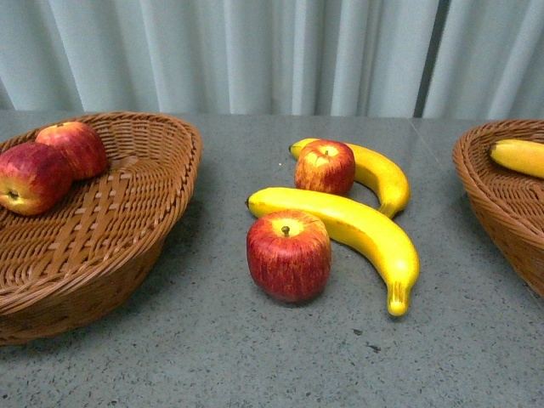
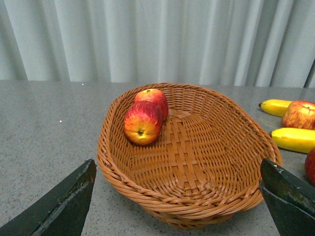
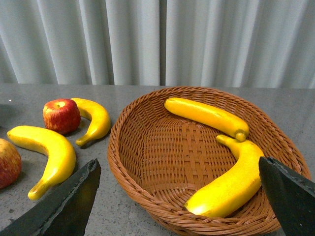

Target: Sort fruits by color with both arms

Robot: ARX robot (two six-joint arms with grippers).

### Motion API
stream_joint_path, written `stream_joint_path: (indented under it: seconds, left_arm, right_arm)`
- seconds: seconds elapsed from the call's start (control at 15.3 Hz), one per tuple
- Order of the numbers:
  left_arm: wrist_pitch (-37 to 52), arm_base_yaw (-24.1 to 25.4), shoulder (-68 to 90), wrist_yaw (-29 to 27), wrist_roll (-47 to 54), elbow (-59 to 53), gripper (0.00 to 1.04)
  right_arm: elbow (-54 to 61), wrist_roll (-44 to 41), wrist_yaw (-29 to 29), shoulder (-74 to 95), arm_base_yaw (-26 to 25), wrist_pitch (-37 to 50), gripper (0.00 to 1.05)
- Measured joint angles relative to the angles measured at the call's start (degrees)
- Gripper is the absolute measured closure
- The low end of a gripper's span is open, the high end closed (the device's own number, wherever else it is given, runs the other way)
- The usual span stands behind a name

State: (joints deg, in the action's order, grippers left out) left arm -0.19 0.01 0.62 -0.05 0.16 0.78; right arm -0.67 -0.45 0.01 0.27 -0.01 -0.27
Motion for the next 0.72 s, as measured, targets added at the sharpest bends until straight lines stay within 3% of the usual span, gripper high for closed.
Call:
stream_joint_path:
  seconds: [0.72]
  left_arm:
    - [0.0, 0.0, 0.0, 0.0, 0.0, 0.0, 0.07]
  right_arm:
    - [0.0, 0.0, 0.0, 0.0, 0.0, 0.0, 0.07]
